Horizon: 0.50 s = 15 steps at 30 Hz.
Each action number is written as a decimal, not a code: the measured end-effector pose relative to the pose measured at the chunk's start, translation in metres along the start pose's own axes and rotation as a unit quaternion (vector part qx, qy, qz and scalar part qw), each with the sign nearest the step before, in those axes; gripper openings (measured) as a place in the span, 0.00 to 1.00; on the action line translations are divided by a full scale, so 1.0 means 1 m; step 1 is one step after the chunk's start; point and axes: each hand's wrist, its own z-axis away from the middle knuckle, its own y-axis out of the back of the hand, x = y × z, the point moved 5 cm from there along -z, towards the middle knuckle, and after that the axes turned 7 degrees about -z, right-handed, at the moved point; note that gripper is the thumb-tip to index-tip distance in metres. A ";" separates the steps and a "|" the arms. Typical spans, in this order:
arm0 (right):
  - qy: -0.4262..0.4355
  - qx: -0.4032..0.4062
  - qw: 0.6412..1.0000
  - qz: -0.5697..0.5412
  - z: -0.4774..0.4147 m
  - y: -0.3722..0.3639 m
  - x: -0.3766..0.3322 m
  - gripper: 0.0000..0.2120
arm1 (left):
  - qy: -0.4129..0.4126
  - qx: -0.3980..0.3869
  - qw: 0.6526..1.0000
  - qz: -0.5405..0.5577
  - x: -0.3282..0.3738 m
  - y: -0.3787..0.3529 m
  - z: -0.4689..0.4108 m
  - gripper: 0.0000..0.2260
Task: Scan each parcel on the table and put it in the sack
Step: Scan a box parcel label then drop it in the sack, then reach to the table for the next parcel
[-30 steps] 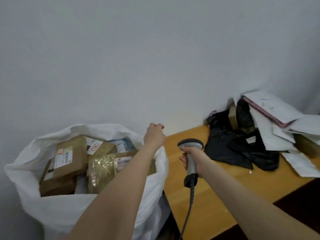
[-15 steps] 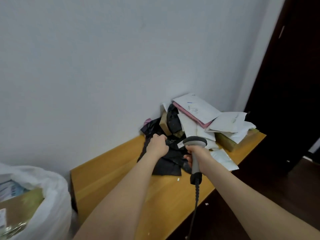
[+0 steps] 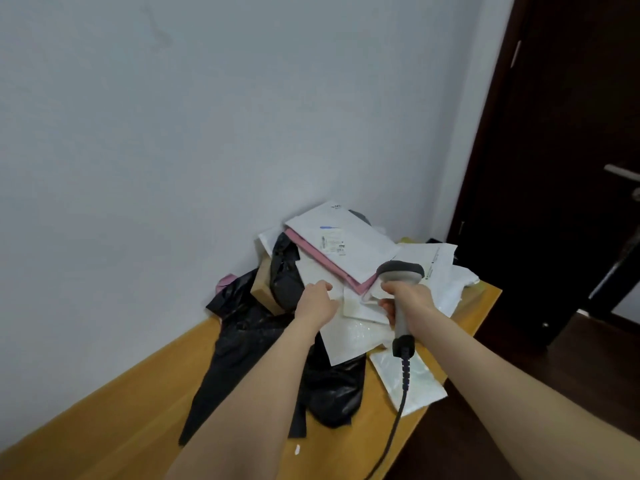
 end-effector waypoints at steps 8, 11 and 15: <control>-0.020 0.037 0.999 -0.025 -0.118 -0.010 -0.024 0.09 | 0.091 -0.024 0.977 0.193 0.023 -0.052 -0.130 0.14; -0.033 0.024 0.999 -0.035 -0.150 -0.021 -0.029 0.07 | 0.139 0.005 0.959 0.247 0.018 -0.061 -0.164 0.21; -0.046 0.020 0.998 -0.045 -0.187 -0.030 -0.027 0.06 | 0.199 0.032 0.912 0.357 0.010 -0.070 -0.206 0.19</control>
